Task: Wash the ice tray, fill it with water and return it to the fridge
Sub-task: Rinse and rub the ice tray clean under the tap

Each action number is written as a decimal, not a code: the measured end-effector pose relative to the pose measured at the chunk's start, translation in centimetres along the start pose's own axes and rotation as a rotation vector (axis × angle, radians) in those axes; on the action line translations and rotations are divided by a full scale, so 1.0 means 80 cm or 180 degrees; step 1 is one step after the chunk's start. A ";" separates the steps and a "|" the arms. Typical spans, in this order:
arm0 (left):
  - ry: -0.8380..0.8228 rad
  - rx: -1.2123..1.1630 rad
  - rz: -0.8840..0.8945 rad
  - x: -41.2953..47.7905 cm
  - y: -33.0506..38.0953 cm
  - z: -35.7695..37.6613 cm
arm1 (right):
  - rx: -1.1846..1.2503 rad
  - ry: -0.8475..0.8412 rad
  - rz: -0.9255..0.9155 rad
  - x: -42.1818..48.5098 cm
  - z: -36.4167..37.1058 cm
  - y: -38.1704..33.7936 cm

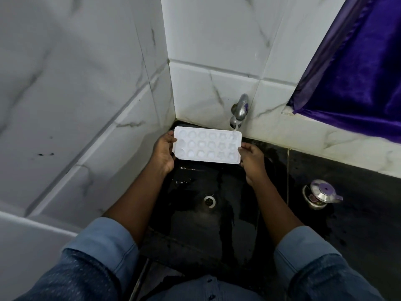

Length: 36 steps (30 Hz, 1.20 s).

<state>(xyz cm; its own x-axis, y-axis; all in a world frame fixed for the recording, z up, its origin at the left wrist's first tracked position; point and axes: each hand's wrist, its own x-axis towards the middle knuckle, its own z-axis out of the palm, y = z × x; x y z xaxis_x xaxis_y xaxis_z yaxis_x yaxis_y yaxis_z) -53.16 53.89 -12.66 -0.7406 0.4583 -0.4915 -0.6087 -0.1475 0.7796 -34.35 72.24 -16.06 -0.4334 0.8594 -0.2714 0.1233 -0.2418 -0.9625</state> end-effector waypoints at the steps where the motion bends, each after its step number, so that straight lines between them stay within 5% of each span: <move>1: 0.0005 -0.0078 0.0043 0.001 0.002 -0.002 | 0.0091 -0.0060 0.0024 0.000 0.005 -0.003; 27: -0.0750 0.0112 -0.0278 -0.024 -0.049 0.129 | 0.0585 0.1247 -0.0240 0.010 -0.135 -0.020; 36: -0.0512 0.0046 -0.0136 -0.023 -0.026 0.080 | 0.0386 0.0710 -0.0122 0.007 -0.083 -0.008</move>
<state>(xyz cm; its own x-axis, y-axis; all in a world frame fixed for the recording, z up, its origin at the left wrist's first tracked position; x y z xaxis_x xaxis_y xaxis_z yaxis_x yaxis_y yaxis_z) -48.71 59.01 -10.92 -0.6582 0.5985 -0.4567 -0.6335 -0.1127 0.7655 -28.76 75.90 -15.59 -0.2263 0.9438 -0.2407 -0.0031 -0.2478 -0.9688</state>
